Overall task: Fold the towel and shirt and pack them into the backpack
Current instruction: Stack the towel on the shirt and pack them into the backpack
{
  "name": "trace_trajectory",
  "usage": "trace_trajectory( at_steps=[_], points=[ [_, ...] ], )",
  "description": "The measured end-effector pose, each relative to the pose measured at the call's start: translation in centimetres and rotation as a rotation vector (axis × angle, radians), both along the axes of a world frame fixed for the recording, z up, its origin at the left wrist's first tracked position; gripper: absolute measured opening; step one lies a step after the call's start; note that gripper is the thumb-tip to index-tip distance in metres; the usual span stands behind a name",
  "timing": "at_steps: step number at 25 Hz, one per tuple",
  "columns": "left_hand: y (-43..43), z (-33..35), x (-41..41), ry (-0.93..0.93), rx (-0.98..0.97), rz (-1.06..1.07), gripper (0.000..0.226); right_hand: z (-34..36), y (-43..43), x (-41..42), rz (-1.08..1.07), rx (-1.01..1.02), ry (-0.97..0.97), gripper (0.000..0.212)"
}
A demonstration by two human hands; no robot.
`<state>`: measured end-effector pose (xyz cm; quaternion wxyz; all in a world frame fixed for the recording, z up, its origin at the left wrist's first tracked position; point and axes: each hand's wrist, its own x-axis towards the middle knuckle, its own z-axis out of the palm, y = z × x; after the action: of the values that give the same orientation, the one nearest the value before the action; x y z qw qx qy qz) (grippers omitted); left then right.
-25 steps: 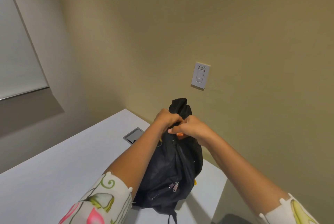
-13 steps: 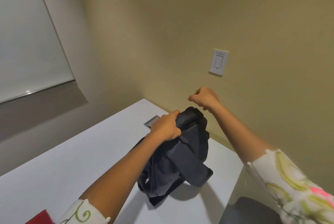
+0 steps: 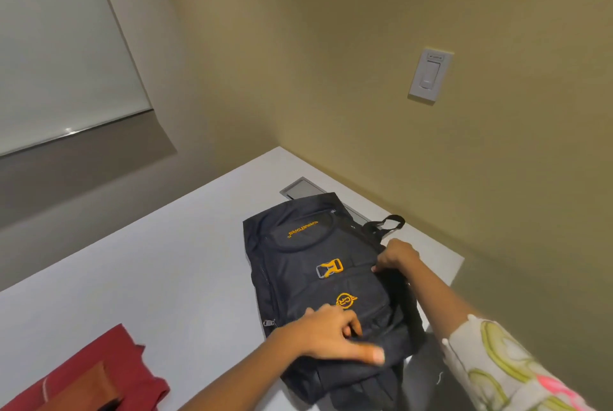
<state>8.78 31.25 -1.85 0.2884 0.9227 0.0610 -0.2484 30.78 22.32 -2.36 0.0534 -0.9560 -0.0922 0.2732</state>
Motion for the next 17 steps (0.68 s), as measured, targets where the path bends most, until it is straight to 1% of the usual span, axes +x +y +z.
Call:
trace_trajectory(
  at_steps=[1, 3, 5, 6, 8, 10, 13, 17],
  points=[
    [0.9, -0.4, 0.3, -0.023, -0.008, 0.065, 0.072, -0.7, -0.5, -0.3, -0.016, 0.038, -0.015, 0.067],
    [2.9, -1.5, 1.1, -0.096, 0.187, 0.089, 0.082, -1.5, -0.9, -0.9, -0.054, 0.115, -0.014, 0.062],
    [4.0, -3.1, 1.3, -0.096, 0.345, -0.004, 0.101, -2.5, -1.2, -1.2, -0.054, 0.152, 0.020, 0.066],
    [4.2, -3.9, 1.2, -0.081, 0.374, -0.044, 0.109, -2.9, -1.3, -1.2, -0.045, 0.159, 0.043, 0.070],
    [4.1, -5.0, 0.9, -0.073, 0.380, -0.091, 0.119, -3.6, -1.4, -1.0, -0.039, 0.191, 0.094, 0.077],
    [4.2, -6.1, 1.0, -0.096, 0.399, -0.118, 0.122, -4.2, -1.1, -0.6, -0.035, 0.222, 0.127, 0.078],
    [5.0, -7.3, 0.8, -0.111, 0.431, -0.135, 0.115, -5.0, 0.3, -0.4, -0.010, 0.272, 0.150, 0.077],
    [7.2, -8.2, -0.2, -0.072, 0.401, -0.052, 0.108, -6.0, 3.2, -0.5, 0.012, 0.347, 0.172, 0.075]
  ],
)
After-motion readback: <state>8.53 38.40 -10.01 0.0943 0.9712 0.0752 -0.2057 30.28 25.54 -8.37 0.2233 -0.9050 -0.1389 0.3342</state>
